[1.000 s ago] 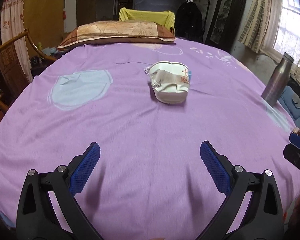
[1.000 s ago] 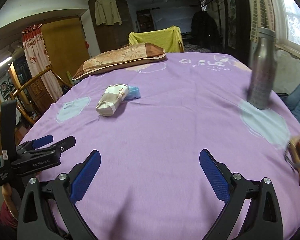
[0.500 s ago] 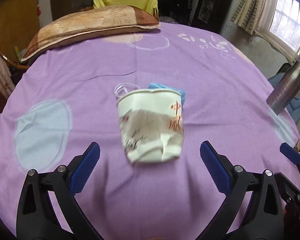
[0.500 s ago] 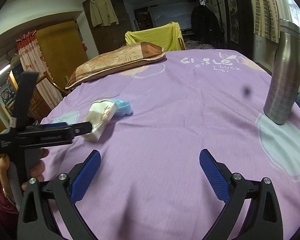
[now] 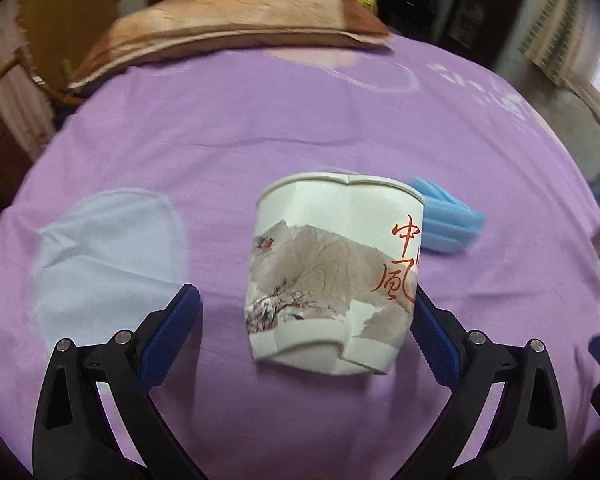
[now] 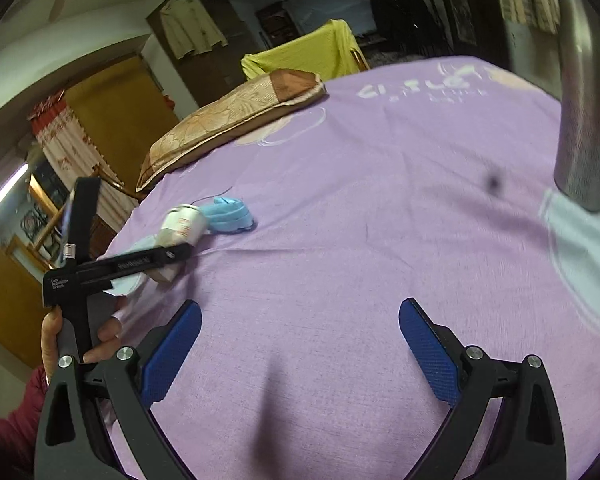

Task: Collect trash
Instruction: 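Grasp the white paper cup with the left gripper while the right grasps the blue mask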

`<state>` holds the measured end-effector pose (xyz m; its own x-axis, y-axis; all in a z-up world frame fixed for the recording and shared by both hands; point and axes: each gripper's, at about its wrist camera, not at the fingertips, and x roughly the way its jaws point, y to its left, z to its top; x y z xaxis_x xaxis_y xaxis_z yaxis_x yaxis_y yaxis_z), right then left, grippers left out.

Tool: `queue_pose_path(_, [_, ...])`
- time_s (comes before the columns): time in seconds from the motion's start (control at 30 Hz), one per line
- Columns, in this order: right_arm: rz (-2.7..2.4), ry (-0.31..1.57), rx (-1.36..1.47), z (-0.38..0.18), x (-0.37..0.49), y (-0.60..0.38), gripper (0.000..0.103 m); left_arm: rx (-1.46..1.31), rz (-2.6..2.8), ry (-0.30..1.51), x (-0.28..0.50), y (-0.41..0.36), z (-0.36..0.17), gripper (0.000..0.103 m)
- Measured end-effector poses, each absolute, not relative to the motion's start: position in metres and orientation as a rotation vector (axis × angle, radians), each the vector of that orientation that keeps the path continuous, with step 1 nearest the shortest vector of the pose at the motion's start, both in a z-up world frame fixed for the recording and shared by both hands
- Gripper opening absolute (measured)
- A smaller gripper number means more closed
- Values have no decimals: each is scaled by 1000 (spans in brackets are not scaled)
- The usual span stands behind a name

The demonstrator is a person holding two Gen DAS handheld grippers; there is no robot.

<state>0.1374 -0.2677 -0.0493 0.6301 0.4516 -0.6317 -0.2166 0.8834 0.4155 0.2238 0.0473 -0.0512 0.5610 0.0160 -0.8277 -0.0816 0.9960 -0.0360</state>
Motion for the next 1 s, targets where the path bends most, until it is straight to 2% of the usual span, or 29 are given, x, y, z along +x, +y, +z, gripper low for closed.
queue_pose_path(0.17, [399,808,309,-52,140,-263,97,-200,123,1024,235,84,-62,97])
queue_pose_path(0.3, [404,816,312,-53,141,-262,97,-25,174,993,240,62,-68,98])
queue_pose_path(0.47, [411,852,313,-56,148,-255,98,-53,172,977,238,67,-71,98])
queue_pose_path(0.7, [467,887,76,-41,201,-193,97,-52,174,972,239,66,-71,98])
queue_pose_path(1.0, [515,852,-35,-45,260,-128,97,-58,185,973,237,66,-71,98])
